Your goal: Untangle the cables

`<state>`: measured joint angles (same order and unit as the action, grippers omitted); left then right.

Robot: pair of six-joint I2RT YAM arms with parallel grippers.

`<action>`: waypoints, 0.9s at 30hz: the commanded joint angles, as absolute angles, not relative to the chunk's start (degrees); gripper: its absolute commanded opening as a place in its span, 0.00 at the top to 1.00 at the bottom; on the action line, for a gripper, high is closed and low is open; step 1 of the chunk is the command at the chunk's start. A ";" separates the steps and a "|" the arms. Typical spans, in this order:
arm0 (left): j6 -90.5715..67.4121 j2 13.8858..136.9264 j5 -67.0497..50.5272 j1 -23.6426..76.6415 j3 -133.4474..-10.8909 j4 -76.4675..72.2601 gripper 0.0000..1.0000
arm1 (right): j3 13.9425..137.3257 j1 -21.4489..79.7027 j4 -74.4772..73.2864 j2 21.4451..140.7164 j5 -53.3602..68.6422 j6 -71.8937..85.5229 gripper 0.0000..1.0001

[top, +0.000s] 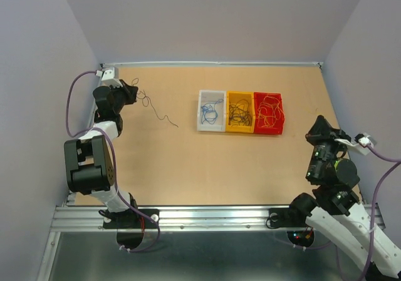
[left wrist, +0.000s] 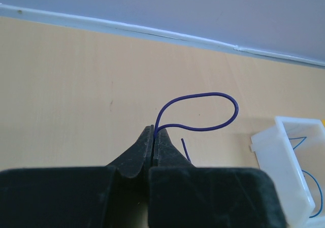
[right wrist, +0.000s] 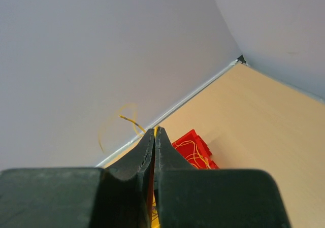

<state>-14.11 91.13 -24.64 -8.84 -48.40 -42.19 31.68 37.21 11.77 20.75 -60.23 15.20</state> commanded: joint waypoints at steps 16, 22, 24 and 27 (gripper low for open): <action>-13.10 72.08 -38.74 -0.18 -44.30 -49.04 1.00 | 42.98 35.69 10.53 47.72 -52.65 14.33 0.99; -14.06 67.51 -39.29 6.06 -48.41 -45.71 1.00 | 45.44 28.15 12.57 54.12 -44.15 16.25 0.99; -15.63 67.59 -40.08 8.78 -50.35 -45.00 1.00 | 46.67 25.15 12.74 56.76 -40.19 18.62 0.99; -18.36 69.43 -40.69 11.76 -54.74 -44.12 1.00 | 47.55 20.75 13.97 61.69 -35.34 20.65 0.99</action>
<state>-15.16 69.08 -38.74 9.19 -49.08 -43.13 43.99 24.36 10.35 57.84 -42.61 17.21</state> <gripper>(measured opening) 0.040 0.022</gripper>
